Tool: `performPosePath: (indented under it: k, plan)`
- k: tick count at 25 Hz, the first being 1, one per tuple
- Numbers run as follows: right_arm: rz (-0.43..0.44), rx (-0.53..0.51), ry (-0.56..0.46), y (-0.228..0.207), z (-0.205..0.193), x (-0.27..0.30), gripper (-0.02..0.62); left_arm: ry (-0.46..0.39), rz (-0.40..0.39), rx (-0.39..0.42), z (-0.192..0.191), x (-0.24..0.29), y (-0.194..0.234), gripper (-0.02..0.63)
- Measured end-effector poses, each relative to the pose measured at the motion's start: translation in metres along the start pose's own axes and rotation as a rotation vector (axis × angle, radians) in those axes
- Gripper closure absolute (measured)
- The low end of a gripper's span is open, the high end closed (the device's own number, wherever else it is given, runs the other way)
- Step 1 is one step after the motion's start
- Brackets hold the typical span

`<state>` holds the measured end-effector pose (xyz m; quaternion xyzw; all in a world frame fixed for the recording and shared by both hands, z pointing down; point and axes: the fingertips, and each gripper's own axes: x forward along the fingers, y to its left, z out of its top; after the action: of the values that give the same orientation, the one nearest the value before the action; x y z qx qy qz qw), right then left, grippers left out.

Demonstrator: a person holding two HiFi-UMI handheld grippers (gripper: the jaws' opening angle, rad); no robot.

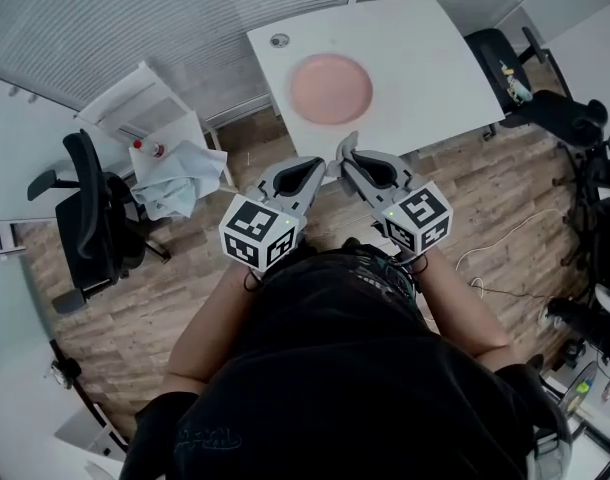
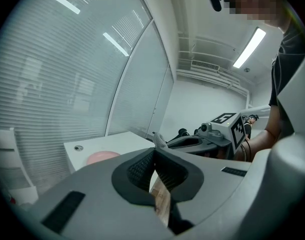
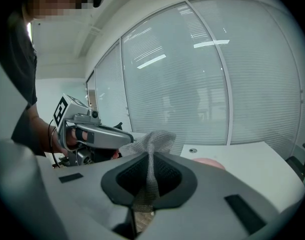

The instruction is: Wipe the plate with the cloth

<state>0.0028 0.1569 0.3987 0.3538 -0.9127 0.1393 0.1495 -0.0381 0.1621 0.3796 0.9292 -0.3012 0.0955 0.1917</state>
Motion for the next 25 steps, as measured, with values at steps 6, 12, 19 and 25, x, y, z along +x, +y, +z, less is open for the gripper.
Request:
performPosePath:
  k: [6,12,19,25]
  plan:
    - [0.045,-0.003,-0.006,-0.002,-0.005,-0.024,0.552,-0.011,0.046,-0.014,-0.001,0.013,-0.023,0.591]
    - [0.084,-0.018,-0.010,-0.008,-0.014,-0.055,0.552,-0.022,0.092,-0.026,-0.007,0.024,-0.050,0.591]
    - [0.128,-0.030,-0.025,-0.012,-0.027,-0.085,0.552,-0.036,0.147,-0.052,-0.017,0.033,-0.079,0.591]
    - [0.150,-0.028,-0.036,-0.010,-0.034,-0.106,0.552,-0.032,0.165,-0.047,-0.023,0.039,-0.102,0.591]
